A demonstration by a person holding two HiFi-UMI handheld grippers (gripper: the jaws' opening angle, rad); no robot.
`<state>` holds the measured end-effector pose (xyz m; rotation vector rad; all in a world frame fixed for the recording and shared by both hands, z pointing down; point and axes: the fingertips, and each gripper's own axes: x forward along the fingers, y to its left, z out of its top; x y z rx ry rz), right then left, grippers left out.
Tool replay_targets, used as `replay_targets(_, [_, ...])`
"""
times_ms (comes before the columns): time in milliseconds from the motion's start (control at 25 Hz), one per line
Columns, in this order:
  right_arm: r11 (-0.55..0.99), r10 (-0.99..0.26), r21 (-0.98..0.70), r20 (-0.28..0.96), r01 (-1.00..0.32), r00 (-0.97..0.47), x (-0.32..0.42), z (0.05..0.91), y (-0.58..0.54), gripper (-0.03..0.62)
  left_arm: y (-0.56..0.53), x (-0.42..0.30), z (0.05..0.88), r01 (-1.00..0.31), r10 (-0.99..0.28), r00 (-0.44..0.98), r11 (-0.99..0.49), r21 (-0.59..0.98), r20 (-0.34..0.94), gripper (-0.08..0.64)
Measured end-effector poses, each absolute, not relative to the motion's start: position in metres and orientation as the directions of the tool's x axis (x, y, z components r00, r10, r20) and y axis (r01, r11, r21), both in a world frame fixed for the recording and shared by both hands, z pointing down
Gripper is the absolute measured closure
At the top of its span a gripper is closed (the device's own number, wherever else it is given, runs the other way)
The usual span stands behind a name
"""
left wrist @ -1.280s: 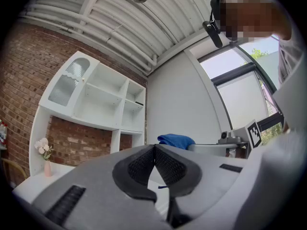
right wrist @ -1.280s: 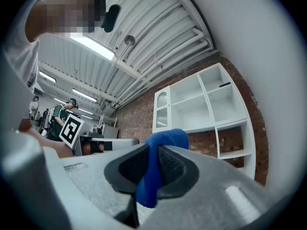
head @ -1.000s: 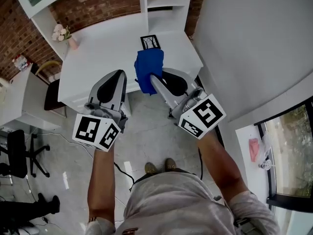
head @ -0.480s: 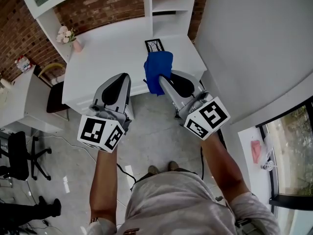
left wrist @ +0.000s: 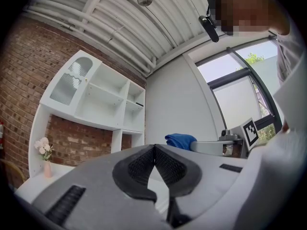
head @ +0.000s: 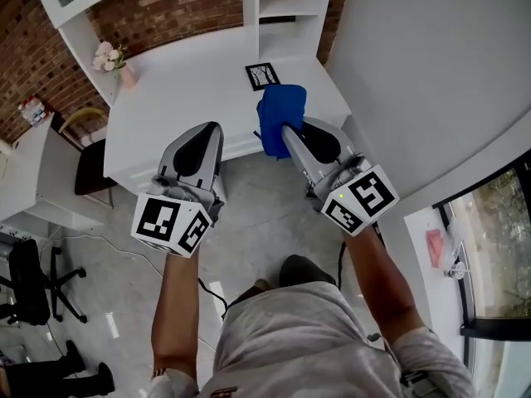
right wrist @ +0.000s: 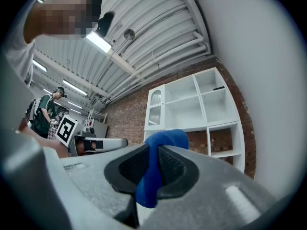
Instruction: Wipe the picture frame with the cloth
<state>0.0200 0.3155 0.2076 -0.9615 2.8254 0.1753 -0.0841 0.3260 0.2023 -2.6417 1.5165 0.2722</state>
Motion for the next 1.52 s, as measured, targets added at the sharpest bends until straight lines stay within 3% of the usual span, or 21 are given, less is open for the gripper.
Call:
replay_targets(400, [0.758, -0.637, 0.058, -0.148, -0.65, -0.756, 0.043, 0.228, 0.265, 0.547, 0.281, -0.086, 0.224, -0.859, -0.847, 0.498, -0.511, 0.026, -0.185, 0.558])
replay_targets(1520, [0.852, -0.476, 0.166, -0.149, -0.496, -0.867, 0.05, 0.239, -0.002, 0.548, 0.011, -0.065, 0.252, -0.928, -0.923, 0.373, -0.372, -0.031, -0.098, 0.558])
